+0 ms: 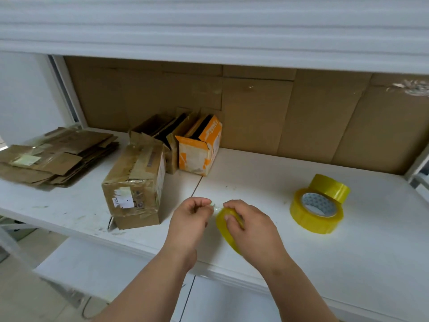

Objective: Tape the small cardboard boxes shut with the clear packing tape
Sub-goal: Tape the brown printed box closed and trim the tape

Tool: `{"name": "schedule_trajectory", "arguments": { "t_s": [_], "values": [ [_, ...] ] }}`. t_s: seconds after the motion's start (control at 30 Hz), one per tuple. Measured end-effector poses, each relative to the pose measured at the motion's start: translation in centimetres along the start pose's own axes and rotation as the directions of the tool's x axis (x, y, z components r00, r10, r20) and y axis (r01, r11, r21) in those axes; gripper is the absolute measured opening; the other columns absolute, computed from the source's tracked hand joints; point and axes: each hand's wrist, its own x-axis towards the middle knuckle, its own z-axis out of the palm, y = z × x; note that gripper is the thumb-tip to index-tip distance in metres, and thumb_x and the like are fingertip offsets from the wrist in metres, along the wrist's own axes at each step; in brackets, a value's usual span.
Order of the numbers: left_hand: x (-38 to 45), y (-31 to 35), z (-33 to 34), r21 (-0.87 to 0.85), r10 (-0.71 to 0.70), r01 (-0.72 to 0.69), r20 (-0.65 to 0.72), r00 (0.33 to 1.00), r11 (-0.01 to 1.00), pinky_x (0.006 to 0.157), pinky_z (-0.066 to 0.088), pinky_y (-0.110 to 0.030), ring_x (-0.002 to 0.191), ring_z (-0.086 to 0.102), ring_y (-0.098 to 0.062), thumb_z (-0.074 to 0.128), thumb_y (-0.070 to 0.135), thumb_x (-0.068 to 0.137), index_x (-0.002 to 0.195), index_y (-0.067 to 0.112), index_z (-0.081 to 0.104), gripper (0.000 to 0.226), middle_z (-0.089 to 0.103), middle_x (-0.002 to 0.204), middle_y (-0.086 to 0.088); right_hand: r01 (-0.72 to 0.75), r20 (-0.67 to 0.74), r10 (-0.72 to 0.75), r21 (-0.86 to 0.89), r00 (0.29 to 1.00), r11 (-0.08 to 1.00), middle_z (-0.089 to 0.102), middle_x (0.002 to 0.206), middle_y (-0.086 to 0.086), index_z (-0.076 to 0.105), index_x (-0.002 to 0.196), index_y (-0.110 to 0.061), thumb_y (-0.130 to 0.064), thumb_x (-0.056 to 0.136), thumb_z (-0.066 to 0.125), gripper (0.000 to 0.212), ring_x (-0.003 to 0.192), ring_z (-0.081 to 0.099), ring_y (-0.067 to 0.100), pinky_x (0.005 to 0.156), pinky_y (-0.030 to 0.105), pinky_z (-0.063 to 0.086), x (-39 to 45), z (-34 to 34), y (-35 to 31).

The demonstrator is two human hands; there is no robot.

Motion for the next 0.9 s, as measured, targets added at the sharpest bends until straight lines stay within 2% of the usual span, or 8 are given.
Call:
{"name": "schedule_trajectory", "arguments": {
  "t_s": [0.1,0.2,0.3,0.43,0.53,0.67,0.77,0.9],
  "values": [
    [0.1,-0.4,0.1,0.092,0.044,-0.049,0.064,0.997,0.995,0.087,0.050,-0.032,0.082,0.060,-0.015,0.074,0.004,0.081,0.093,0.018,0.070,0.019,0.063,0.083,-0.002,0.011,-0.007,-0.011,0.000,1.000,1.000,0.063,0.122,-0.014,0.059,0.124,-0.039,-0.033,0.097,0.052,0.029,0.110,0.057,0.010,0.093,0.027,0.044,0.3,-0.1,0.3],
    [0.3,-0.5,0.1,0.193,0.095,-0.109,0.079,0.992,0.975,0.077,0.050,-0.025,0.080,0.062,-0.013,0.072,0.008,0.086,0.080,0.019,0.073,0.012,0.068,0.078,0.001,0.038,0.015,-0.037,-0.017,0.999,0.999,0.061,0.130,-0.016,0.059,0.128,-0.039,-0.033,0.097,0.052,0.032,0.117,0.055,0.008,0.097,0.023,0.041,0.4,-0.2,0.4],
    [0.6,-0.5,0.2,0.261,0.131,-0.142,0.057,0.990,0.955,0.078,0.045,-0.019,0.088,0.063,-0.011,0.072,0.015,0.088,0.073,0.023,0.076,0.017,0.067,0.096,-0.001,0.084,0.023,-0.083,-0.035,0.996,0.996,0.059,0.134,-0.014,0.058,0.132,-0.041,-0.034,0.099,0.052,0.035,0.121,0.053,0.008,0.098,0.020,0.037,0.7,-0.6,0.6],
    [0.7,-0.4,0.8,0.225,0.116,-0.125,0.051,0.992,0.966,0.079,0.047,-0.017,0.095,0.065,-0.009,0.070,0.013,0.090,0.074,0.026,0.075,0.022,0.069,0.100,0.000,0.169,0.000,-0.172,-0.184,0.985,0.968,0.067,0.109,-0.003,0.059,0.132,-0.042,-0.035,0.096,0.052,0.037,0.104,0.062,0.018,0.089,0.031,0.046,1.1,-0.7,1.2],
    [0.7,-0.4,1.3,0.122,-0.003,-0.005,0.066,0.998,0.992,0.083,0.045,-0.011,0.097,0.067,-0.015,0.064,0.011,0.094,0.099,0.021,0.077,0.017,0.074,0.103,-0.001,0.160,-0.070,-0.189,-0.302,0.979,0.940,0.065,0.080,-0.005,0.070,0.118,-0.038,-0.036,0.083,0.056,0.038,0.079,0.066,0.021,0.073,0.039,0.053,1.3,-0.5,2.1],
    [1.6,-1.6,1.2,0.121,-0.129,0.120,0.071,0.989,0.985,0.088,0.044,-0.027,0.076,0.056,-0.013,0.058,0.011,0.097,0.130,0.015,0.063,0.033,0.072,0.089,0.001,0.108,-0.044,-0.146,-0.474,0.988,0.874,0.067,0.070,-0.004,0.075,0.099,-0.038,-0.036,0.071,0.064,0.031,0.064,0.068,0.019,0.061,0.041,0.054,1.6,-0.4,3.3],
    [1.8,-1.4,0.5,0.224,-0.022,0.022,-0.005,1.000,0.974,0.077,0.049,-0.022,0.076,0.059,-0.009,0.059,0.016,0.096,0.127,0.021,0.065,0.032,0.072,0.093,0.003,0.101,0.076,-0.073,-0.501,0.994,0.859,0.071,0.107,-0.002,0.065,0.122,-0.044,-0.039,0.089,0.057,0.034,0.099,0.068,0.020,0.091,0.046,0.047,1.2,0.3,3.7],
    [1.5,0.5,-1.7,0.462,0.426,-0.322,-0.139,0.894,0.827,0.075,0.047,-0.026,0.080,0.060,-0.007,0.059,0.020,0.095,0.112,0.020,0.071,0.021,0.066,0.091,0.008,0.032,0.172,0.070,-0.529,0.983,0.848,0.050,0.142,-0.007,0.041,0.142,-0.049,-0.053,0.097,0.042,0.045,0.131,0.046,0.020,0.111,0.041,0.028,1.7,0.3,3.2]
  ]
}}
